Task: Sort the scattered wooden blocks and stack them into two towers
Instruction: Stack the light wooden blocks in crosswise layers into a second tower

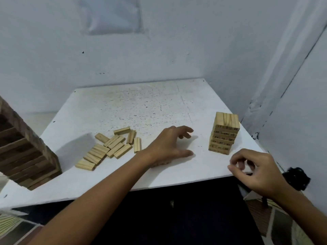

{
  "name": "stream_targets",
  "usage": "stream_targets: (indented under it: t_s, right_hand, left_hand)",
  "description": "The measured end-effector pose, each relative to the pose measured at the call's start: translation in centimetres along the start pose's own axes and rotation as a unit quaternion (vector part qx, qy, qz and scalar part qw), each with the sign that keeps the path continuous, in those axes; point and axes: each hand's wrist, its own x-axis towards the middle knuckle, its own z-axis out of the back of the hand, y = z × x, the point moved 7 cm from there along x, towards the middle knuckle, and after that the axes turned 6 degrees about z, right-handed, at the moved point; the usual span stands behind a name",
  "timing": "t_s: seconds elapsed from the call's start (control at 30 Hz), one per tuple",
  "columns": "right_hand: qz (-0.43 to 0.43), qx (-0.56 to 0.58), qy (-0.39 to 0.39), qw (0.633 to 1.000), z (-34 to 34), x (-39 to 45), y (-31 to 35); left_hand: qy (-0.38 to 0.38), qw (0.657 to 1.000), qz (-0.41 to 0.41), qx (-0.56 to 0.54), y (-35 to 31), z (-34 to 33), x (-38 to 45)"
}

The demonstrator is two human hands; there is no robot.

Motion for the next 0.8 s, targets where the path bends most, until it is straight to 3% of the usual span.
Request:
stream_targets:
  t_s: [0.13,0.23,0.43,0.8]
  right_hand:
    - [-0.11,-0.03,-0.033,0.993,1.1,0.1,-3.3]
    - [-0.155,-0.028,-0.005,0.987,0.4,1.4,-4.4]
    - [-0.177,-0.015,0.044,0.983,-0.7,3.0,-6.0]
    - [-0.176,0.032,0.041,0.983,-1.0,3.2,-7.1]
  left_hand:
    - [0.026,0.999,0.02,-0.027,-0.2,-1.3,2.1]
    - [0.038,0.998,0.03,-0.043,-0.4,-2.2,3.1]
    - [0.049,0.997,0.031,-0.058,-1.0,-3.0,4.0]
    - [0.064,0.995,0.029,-0.067,-1.9,-4.0,5.0]
